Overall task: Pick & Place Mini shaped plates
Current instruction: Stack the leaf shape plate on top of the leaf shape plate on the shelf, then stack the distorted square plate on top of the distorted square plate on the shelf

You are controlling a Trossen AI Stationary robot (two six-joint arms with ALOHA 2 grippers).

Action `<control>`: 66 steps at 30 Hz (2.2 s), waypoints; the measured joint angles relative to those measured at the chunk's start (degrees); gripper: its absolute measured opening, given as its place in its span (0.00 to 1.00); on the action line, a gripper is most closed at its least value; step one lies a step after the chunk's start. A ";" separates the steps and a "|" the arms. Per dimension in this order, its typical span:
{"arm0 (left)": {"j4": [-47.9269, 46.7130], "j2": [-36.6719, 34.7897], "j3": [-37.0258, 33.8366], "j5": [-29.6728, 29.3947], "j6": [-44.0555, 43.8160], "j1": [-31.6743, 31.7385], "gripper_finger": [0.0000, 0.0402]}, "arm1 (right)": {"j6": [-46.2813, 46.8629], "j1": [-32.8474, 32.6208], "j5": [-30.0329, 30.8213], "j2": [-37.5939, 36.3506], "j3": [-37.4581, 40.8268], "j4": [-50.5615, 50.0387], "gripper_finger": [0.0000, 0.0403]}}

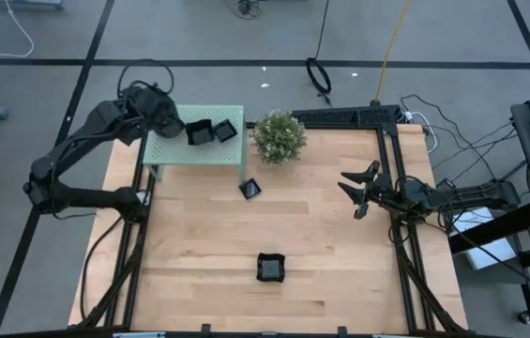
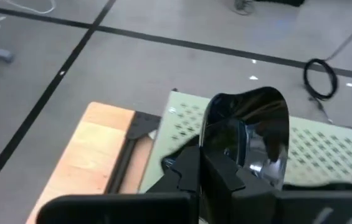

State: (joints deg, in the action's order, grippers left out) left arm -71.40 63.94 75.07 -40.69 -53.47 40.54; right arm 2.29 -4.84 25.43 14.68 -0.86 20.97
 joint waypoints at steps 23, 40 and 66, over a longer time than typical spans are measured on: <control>11.15 0.10 -8.91 0.32 -6.00 5.67 0.05 | 0.01 0.00 0.00 0.00 0.00 0.00 0.36; 9.38 0.11 -9.01 -1.54 -17.41 1.68 0.05 | 0.00 0.00 0.00 0.00 0.01 0.00 0.36; 28.97 -0.24 -9.03 8.82 7.61 -4.77 0.53 | 0.01 0.00 0.00 0.01 0.01 0.00 0.36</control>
State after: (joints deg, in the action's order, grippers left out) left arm -42.43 63.70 66.04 -31.86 -45.85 35.77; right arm 2.30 -4.84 25.43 14.69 -0.85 20.97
